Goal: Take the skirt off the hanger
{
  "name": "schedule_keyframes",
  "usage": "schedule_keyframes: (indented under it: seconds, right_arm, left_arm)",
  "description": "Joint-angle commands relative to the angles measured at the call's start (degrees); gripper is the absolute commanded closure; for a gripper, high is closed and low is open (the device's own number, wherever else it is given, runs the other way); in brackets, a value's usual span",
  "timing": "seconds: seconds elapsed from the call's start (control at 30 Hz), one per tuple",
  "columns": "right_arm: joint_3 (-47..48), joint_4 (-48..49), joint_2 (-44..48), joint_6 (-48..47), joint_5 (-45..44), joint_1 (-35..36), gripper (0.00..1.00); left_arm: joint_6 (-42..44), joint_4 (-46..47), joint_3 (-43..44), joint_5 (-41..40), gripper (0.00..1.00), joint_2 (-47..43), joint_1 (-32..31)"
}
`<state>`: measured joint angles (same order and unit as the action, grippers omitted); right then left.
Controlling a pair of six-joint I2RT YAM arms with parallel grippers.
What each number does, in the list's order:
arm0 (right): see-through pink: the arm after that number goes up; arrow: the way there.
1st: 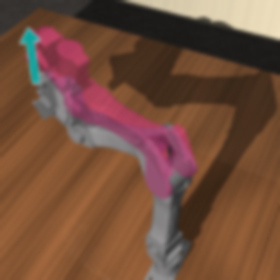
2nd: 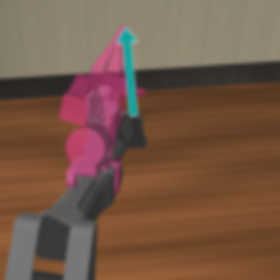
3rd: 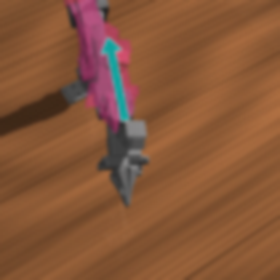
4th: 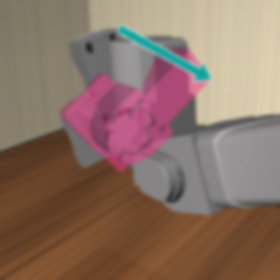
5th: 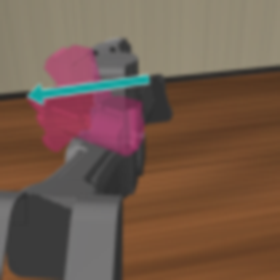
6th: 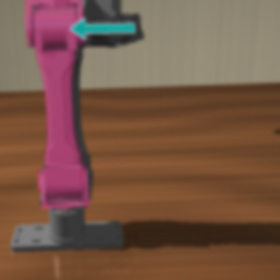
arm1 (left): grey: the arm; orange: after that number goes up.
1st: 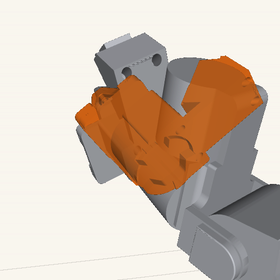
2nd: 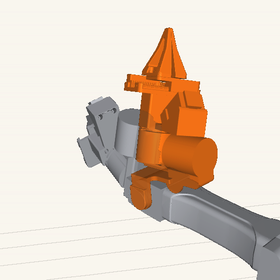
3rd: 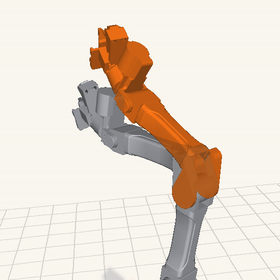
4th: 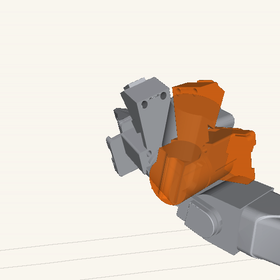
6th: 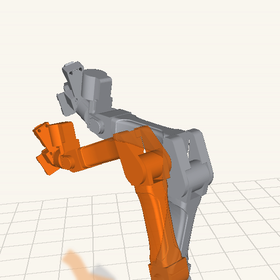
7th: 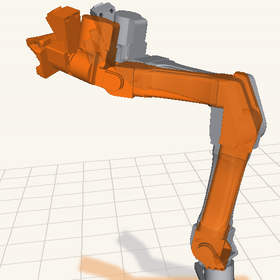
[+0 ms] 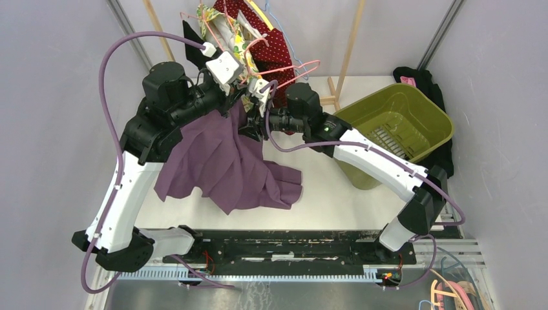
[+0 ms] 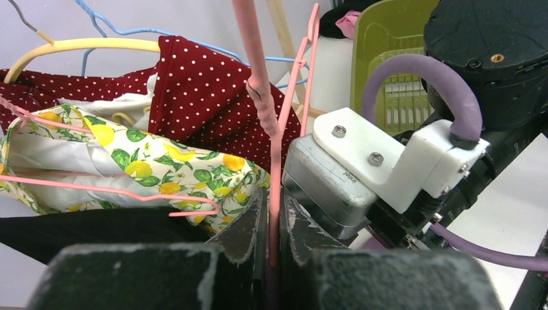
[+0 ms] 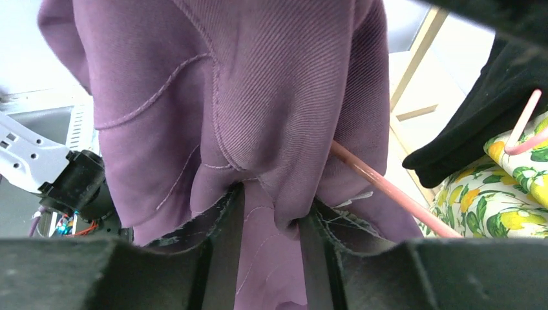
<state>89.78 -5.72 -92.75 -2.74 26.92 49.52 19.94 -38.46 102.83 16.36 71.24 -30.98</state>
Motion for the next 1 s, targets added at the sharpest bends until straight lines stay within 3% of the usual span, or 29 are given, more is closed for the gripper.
schedule_keyframes:
  seconds: [0.0, 0.03, 0.07, 0.1, 0.3, 0.5, 0.63, 0.97]
  right_arm:
    - [2.0, -2.1, 2.5, 0.6, 4.0, 1.1, 0.64]
    - [1.9, -2.8, 2.9, 0.4, 4.0, 1.2, 0.75]
    - [1.9, -3.7, 3.4, 0.3, 3.7, 1.3, 0.94]
    - [1.9, -4.8, 3.8, 0.3, 3.5, 1.4, 0.99]
    - [-0.7, -7.4, 8.0, 1.4, 2.6, 1.7, 0.99]
    - [-1.9, -11.3, 13.5, -0.6, -5.9, 1.9, 0.99]
    - [0.8, -16.3, 14.4, -1.0, -4.6, 1.8, 0.99]
    - [7.1, -16.9, 7.7, 2.2, -3.1, 4.5, 0.99]
  left_arm:
    - [-0.3, 7.2, 2.2, 1.0, 0.97, -2.2, -0.7]
    - [-0.1, 7.2, 2.0, 0.8, 0.97, -2.2, -0.7]
    - [0.1, 7.2, 1.9, 0.7, 0.97, -2.2, -0.6]
    - [0.1, 7.2, 1.8, 0.5, 0.97, -2.2, -0.6]
    - [0.3, 7.3, 1.5, 0.3, 0.97, -2.2, -0.7]
    - [0.4, 7.3, 1.1, -0.5, 0.97, -2.2, -0.7]
    - [-0.4, 9.0, 1.2, -3.6, 0.97, -1.7, -0.7]
    - [-7.1, 30.6, 0.6, -4.3, 0.97, 2.9, -0.7]
